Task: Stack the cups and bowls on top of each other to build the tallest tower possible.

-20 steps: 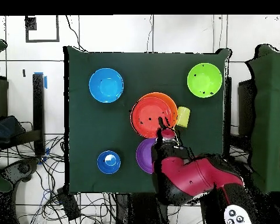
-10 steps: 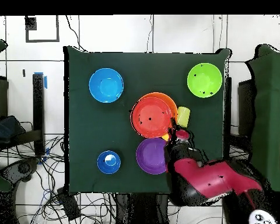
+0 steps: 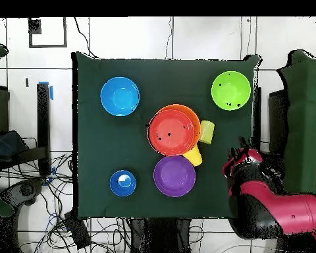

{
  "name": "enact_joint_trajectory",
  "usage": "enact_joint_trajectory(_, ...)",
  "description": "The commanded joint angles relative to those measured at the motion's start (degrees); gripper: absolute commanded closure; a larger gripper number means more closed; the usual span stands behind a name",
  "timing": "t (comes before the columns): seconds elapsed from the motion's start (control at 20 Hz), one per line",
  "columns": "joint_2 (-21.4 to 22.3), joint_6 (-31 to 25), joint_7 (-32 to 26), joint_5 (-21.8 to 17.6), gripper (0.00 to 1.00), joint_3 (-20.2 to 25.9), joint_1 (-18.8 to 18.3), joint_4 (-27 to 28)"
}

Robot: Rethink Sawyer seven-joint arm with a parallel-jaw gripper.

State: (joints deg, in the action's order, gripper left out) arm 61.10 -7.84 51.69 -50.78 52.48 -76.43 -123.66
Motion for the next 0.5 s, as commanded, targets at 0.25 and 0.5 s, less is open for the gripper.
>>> enact_joint_trajectory(0.25,-0.98,4.80,5.60,-14.92,0.00,-7.33,14.74,-1.82)
enact_joint_trajectory(0.5,-1.39,10.44,7.71,-17.24,0.00,-16.59,19.66,-1.06)
